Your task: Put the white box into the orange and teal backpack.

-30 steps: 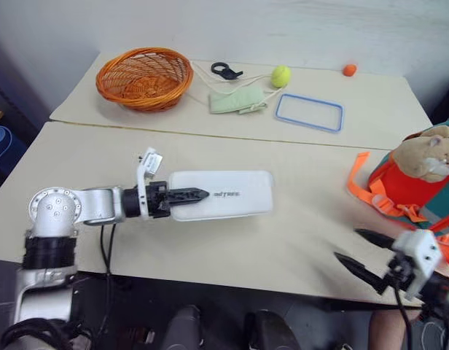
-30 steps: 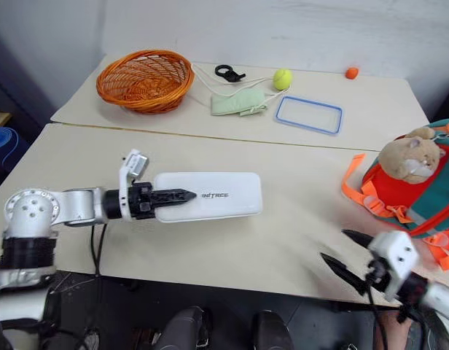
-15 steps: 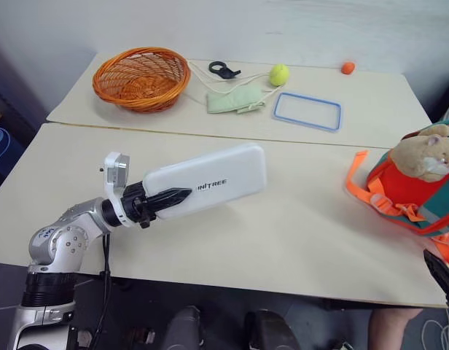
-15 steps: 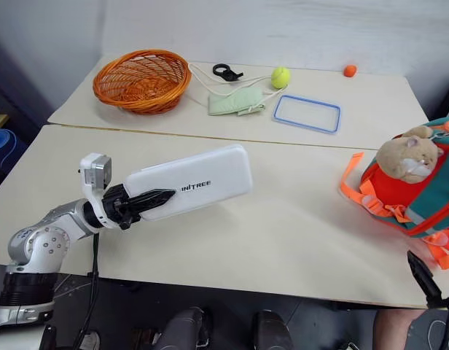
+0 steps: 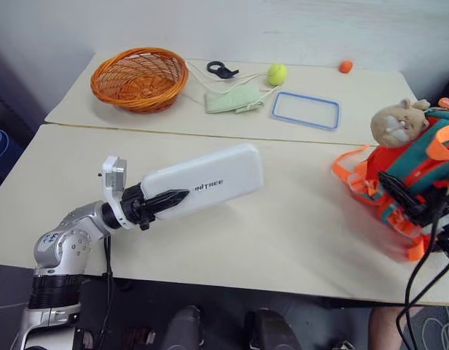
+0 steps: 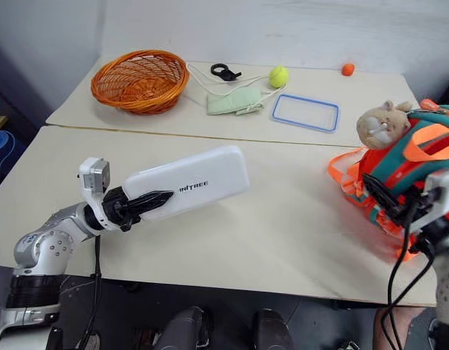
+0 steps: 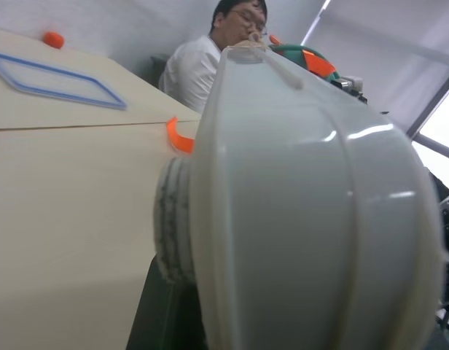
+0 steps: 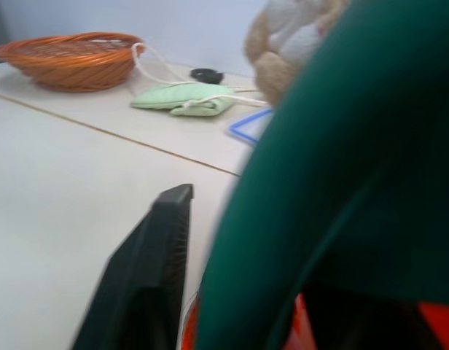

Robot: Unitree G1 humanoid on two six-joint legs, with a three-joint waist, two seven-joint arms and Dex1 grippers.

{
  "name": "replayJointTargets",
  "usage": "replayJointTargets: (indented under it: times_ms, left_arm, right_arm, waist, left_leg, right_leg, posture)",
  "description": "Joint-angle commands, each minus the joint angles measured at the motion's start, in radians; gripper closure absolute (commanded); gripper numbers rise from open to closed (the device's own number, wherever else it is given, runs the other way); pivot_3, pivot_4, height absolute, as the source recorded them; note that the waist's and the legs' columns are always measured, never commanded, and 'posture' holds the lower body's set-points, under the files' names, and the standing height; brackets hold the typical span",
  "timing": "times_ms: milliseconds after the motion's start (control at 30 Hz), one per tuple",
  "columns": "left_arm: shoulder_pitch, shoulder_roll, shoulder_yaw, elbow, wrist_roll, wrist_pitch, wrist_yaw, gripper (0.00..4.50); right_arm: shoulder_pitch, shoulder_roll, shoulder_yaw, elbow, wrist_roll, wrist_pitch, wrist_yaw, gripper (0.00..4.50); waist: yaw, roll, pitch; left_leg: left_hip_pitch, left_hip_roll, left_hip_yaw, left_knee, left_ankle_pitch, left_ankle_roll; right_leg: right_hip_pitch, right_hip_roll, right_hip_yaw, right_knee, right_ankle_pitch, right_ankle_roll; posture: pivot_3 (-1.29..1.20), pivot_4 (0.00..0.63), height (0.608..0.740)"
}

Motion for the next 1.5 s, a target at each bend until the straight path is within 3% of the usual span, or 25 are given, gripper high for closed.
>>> replayJointTargets:
  times_ms: [33,100,267,467,700,833,1000,1200,1500]
  left_arm:
    - [-0.013,-0.004,0.049,-0.057,-0.018,-0.010,0.038,3.32]
    - [-0.022,-0.010,0.065,-0.070,-0.030,0.006,0.077,3.32]
    - [-0.053,-0.031,0.116,-0.050,-0.060,0.029,0.153,3.32]
    - [-0.061,-0.044,0.189,0.016,-0.043,-0.001,0.215,3.32]
    - [-0.022,-0.012,0.275,0.028,-0.050,0.000,0.238,3.32]
    - [0.008,0.003,0.347,-0.030,-0.113,0.012,0.227,3.32]
    - [0.050,0.030,0.401,-0.167,-0.196,0.031,0.230,3.32]
    - [0.051,0.075,0.337,-0.302,-0.233,0.066,0.229,3.32]
    - [0.012,0.130,0.083,-0.234,0.030,-0.093,0.031,3.32]
  right_arm:
    - [-0.044,-0.010,0.043,-0.004,-0.014,-0.027,0.032,3.86]
    - [-0.097,0.012,0.099,-0.025,-0.010,-0.021,0.037,4.48]
    - [-0.222,0.103,0.246,-0.150,0.055,0.055,0.013,4.48]
    - [-0.310,0.219,0.448,-0.398,0.267,0.284,-0.052,4.48]
    - [-0.238,0.040,0.399,-0.522,0.549,0.489,-0.014,4.48]
    - [-0.195,-0.085,0.326,-0.446,0.517,0.498,0.061,4.48]
    - [-0.225,-0.084,0.329,-0.389,0.455,0.458,0.058,4.48]
    - [-0.216,-0.070,0.365,-0.372,0.400,0.444,0.095,4.48]
    - [-0.233,-0.054,0.380,-0.361,0.373,0.443,0.108,4.48]
  waist:
    - [-0.001,0.000,0.000]
    - [-0.002,0.000,0.000]
    - [-0.025,0.000,0.000]
    - [-0.035,0.000,0.001]
    - [-0.019,-0.002,0.001]
    - [-0.009,-0.003,0.002]
    - [-0.006,-0.005,0.003]
    - [-0.001,-0.005,0.003]
    - [0.000,-0.005,0.003]
  left_leg:
    - [0.000,0.000,0.000,0.001,0.000,0.001]
    - [0.000,0.000,0.000,0.001,-0.001,0.001]
    - [0.000,0.000,0.000,0.000,0.000,-0.001]
    - [0.000,0.001,0.000,-0.001,0.002,-0.003]
    - [-0.012,-0.001,-0.004,0.005,-0.001,0.002]
    - [-0.014,-0.003,-0.004,0.008,-0.003,0.006]
    - [-0.014,-0.002,-0.005,0.008,-0.003,0.004]
    - [-0.014,-0.002,-0.004,0.008,-0.002,0.003]
    - [-0.014,-0.002,-0.004,0.008,-0.002,0.004]
  right_leg:
    - [0.000,0.000,0.000,0.000,0.000,0.000]
    - [0.000,0.000,0.000,0.000,0.000,0.000]
    - [-0.001,0.000,0.000,0.002,0.000,0.000]
    - [-0.005,0.001,0.000,0.006,0.000,0.000]
    - [-0.009,-0.002,-0.002,0.006,0.000,0.000]
    - [-0.009,-0.005,-0.003,0.002,0.001,0.002]
    - [-0.009,-0.004,-0.003,0.001,0.001,0.002]
    - [-0.009,-0.004,-0.003,0.002,0.001,0.002]
    - [-0.009,-0.003,-0.003,0.001,0.001,0.002]
  posture:
    - [0.00,0.150,0.740]
    - [0.00,0.150,0.740]
    - [0.00,0.150,0.740]
    - [0.00,0.150,0.740]
    - [0.00,0.150,0.740]
    - [0.00,0.150,0.740]
    - [0.00,0.150,0.740]
    - [0.00,0.150,0.740]
    - [0.00,0.150,0.740]
